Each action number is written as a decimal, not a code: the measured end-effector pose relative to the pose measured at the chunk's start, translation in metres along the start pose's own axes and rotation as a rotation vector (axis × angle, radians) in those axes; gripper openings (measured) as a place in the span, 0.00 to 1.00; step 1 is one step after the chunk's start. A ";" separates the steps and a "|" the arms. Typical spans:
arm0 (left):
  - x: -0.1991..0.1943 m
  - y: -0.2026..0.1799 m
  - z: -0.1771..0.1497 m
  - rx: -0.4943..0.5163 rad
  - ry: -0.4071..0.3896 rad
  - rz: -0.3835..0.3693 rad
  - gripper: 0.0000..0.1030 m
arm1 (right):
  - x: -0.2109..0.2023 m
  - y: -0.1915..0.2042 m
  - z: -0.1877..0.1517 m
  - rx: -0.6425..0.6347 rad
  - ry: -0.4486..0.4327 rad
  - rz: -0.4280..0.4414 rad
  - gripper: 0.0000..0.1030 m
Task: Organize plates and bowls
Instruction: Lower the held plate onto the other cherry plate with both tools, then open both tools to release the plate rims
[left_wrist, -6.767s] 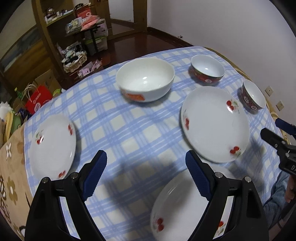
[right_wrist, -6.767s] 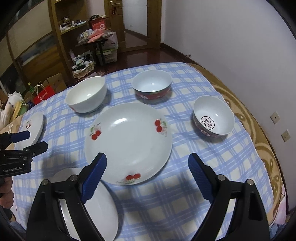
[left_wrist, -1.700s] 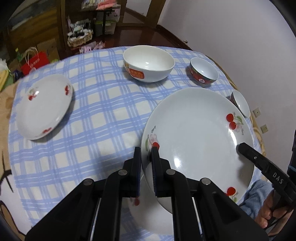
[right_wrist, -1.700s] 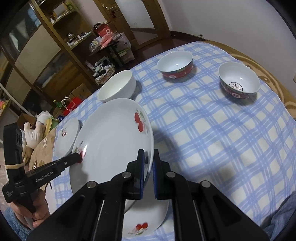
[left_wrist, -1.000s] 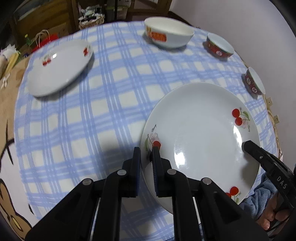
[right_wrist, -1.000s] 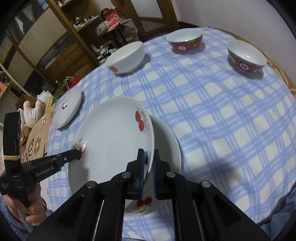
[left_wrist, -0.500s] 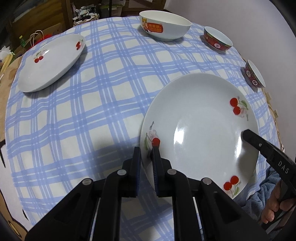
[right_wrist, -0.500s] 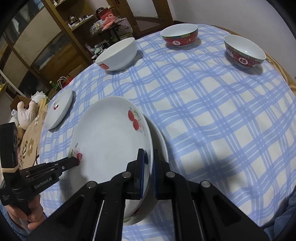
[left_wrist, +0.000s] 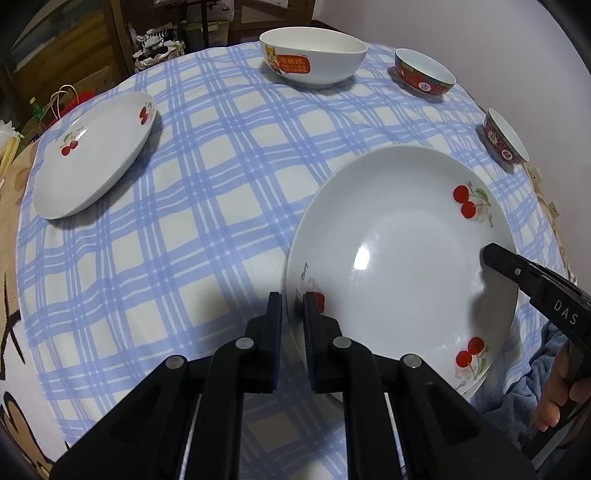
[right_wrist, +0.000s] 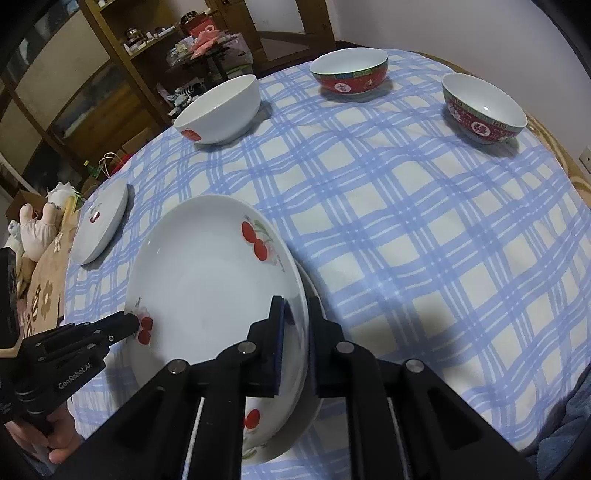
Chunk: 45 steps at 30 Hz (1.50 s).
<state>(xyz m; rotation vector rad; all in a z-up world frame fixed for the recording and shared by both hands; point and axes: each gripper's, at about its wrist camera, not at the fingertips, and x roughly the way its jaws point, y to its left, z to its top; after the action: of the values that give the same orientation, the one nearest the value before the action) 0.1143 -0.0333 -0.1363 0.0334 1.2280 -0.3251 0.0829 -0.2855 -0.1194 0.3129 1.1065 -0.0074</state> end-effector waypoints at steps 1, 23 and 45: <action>0.001 0.001 0.000 -0.004 0.001 -0.006 0.11 | -0.001 0.001 0.000 -0.004 0.001 -0.012 0.12; 0.000 -0.003 0.002 0.014 0.011 0.011 0.17 | 0.003 -0.003 0.002 -0.001 0.021 -0.081 0.13; -0.001 0.004 0.003 0.001 0.034 0.001 0.26 | 0.003 -0.003 -0.001 0.001 0.026 -0.080 0.15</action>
<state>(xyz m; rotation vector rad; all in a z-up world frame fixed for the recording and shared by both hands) 0.1177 -0.0303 -0.1343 0.0410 1.2614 -0.3253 0.0833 -0.2878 -0.1233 0.2699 1.1443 -0.0748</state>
